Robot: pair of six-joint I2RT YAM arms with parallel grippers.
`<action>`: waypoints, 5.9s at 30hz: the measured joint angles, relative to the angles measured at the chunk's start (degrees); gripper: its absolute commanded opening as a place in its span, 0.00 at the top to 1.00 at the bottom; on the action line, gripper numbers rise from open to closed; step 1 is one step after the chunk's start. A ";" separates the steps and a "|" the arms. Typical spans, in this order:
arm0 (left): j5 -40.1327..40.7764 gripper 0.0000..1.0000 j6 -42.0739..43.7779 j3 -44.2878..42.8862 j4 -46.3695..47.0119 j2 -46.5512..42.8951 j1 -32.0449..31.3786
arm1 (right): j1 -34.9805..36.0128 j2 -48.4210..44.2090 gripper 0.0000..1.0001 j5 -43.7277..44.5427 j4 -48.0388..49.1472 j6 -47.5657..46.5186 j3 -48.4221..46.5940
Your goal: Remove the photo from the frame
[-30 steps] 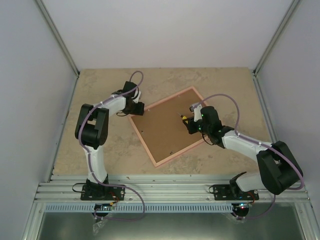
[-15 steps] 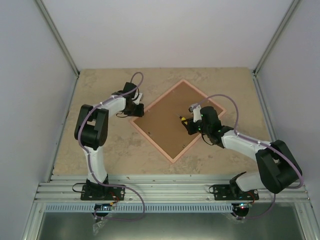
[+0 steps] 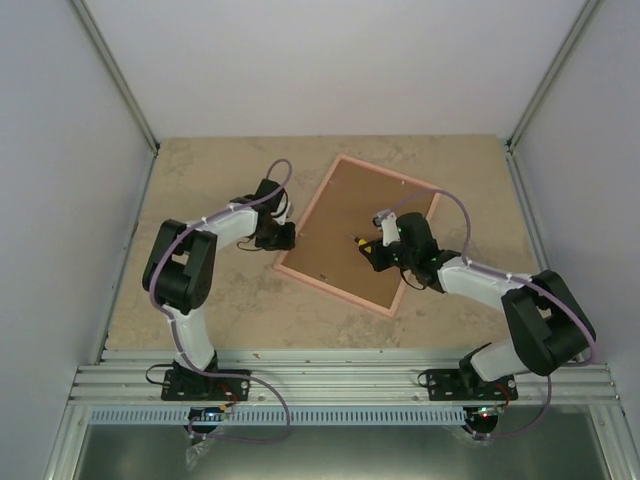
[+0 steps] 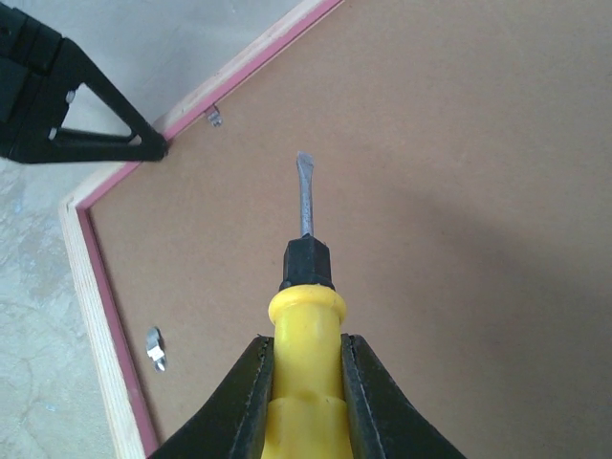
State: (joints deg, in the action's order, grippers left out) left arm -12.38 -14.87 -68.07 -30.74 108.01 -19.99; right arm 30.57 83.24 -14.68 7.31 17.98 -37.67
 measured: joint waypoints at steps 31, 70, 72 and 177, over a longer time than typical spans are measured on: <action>1.09 0.90 -8.13 6.38 -1.09 -5.42 -6.64 | 5.46 18.16 1.00 -7.56 -4.52 -3.76 -15.96; 1.84 0.92 -8.37 7.32 -1.11 -6.19 -7.13 | 7.54 24.44 0.99 -9.38 -13.40 -8.41 -24.24; 1.84 0.93 -8.37 7.32 -1.11 -6.19 -7.13 | 7.50 24.65 1.00 -9.70 -13.99 -9.03 -24.59; 4.61 0.45 -19.34 20.63 -9.03 -22.93 -10.01 | -0.04 11.06 1.00 -2.38 -21.94 -4.00 -18.73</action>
State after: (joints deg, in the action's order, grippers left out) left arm -7.77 -34.22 -47.44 -39.77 85.08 -30.00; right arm 30.52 94.30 -17.06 -14.63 13.98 -56.40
